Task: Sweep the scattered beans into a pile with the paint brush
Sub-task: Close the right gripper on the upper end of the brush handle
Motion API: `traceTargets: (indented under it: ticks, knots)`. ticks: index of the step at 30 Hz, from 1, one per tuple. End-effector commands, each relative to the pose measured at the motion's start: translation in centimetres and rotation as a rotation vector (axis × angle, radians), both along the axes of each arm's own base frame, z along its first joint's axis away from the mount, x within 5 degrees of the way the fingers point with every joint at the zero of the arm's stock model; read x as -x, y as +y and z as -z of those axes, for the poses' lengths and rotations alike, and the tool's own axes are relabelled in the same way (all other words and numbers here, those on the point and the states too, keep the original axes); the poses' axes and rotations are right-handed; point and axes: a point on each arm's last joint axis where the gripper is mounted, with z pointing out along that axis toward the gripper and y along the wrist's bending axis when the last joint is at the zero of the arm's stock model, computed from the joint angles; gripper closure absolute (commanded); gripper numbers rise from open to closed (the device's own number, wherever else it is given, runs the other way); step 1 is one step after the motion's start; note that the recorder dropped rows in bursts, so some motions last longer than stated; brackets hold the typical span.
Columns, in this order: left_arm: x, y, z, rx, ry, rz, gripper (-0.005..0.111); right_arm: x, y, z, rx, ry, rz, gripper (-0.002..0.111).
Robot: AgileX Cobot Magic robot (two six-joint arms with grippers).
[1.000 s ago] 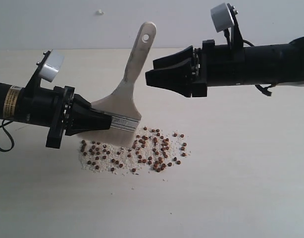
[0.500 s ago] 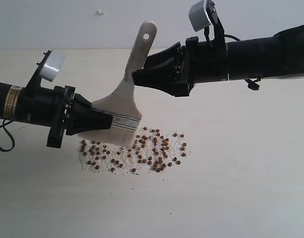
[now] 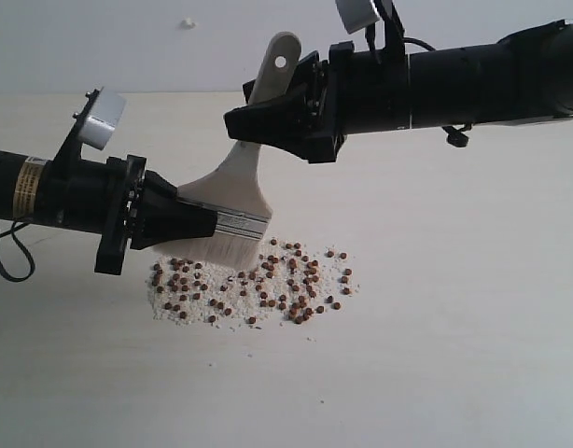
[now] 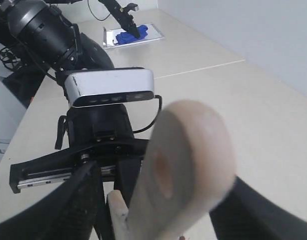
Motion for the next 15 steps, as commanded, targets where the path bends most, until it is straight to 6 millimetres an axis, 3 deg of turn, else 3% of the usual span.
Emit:
traceTargets:
  ticks: [1, 15]
  knots:
    - [-0.05, -0.23, -0.79, 0.032, -0.018, -0.002, 0.107, 0.0, 0.34, -0.15, -0.006, -0.007, -0.004, 0.05]
    - [-0.02, -0.25, -0.78, 0.031, -0.02, 0.001, 0.107, 0.03, 0.33, -0.09, -0.006, -0.001, -0.003, 0.054]
